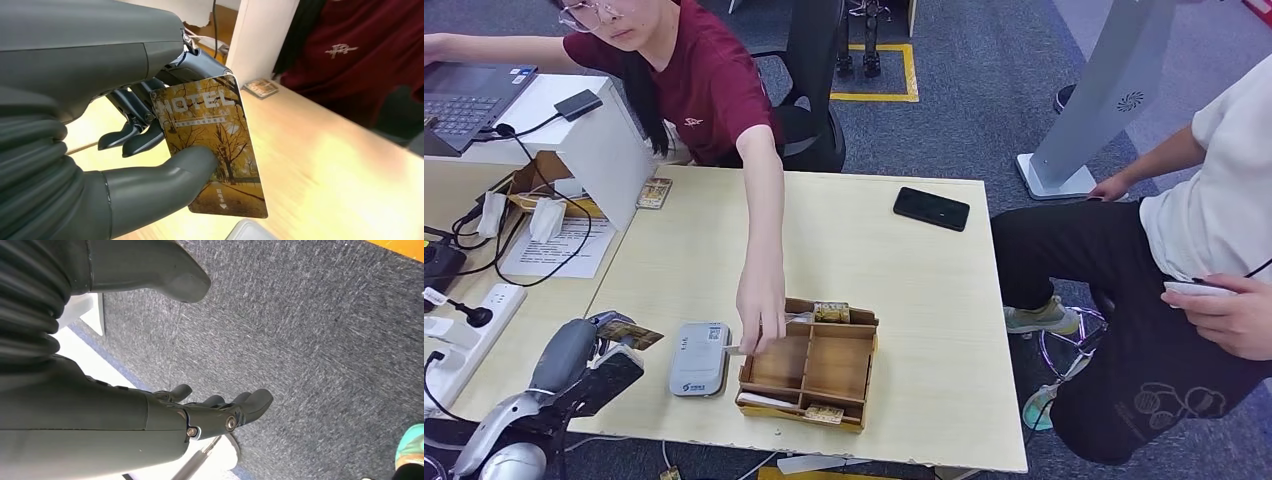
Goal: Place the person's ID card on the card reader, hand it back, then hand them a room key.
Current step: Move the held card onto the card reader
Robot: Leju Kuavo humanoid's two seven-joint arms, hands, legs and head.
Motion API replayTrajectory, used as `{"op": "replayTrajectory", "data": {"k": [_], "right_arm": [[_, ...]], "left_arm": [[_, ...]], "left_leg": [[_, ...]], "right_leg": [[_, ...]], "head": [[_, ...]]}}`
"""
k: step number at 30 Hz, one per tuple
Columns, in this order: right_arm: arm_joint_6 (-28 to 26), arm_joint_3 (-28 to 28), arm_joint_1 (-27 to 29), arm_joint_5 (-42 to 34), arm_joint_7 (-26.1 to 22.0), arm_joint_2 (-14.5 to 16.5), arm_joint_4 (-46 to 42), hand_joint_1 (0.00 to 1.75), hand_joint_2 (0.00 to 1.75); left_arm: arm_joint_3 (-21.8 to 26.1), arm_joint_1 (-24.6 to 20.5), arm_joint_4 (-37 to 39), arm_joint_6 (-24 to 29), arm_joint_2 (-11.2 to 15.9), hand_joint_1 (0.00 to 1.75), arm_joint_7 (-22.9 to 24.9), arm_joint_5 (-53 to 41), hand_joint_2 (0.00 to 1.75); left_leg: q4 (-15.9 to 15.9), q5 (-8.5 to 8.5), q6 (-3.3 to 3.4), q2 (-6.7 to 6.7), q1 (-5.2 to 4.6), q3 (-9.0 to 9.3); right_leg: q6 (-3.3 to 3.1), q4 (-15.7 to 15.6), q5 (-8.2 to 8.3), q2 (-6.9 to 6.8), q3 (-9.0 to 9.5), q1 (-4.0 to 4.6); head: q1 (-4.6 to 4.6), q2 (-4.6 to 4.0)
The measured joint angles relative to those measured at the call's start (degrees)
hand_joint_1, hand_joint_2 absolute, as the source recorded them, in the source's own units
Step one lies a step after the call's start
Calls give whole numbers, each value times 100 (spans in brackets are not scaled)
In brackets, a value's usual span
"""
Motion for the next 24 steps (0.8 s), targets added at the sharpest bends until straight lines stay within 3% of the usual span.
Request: {"op": "replayTrajectory", "data": {"k": [4,12,24], "right_arm": [[14,7,2,0,21,2,0,0,175],[61,26,1,0,25,2,-2,0,175],[50,31,1,0,-38,2,-2,0,175]], "left_arm": [[-119,-97,266,254,-125,175,132,-437,175],[-163,-202,612,239,-283,175,137,-501,175],[-148,-66,543,-740,-302,175,-371,1298,175]], "left_leg": [[0,0,0,1,0,0],[0,0,0,1,1,-1],[0,0,0,1,1,-2]], "right_leg": [[0,0,1,1,-1,0],[0,0,0,2,-3,1],[0,0,0,1,0,1]], "head": [[-1,1],[-1,2],[-1,0]]}}
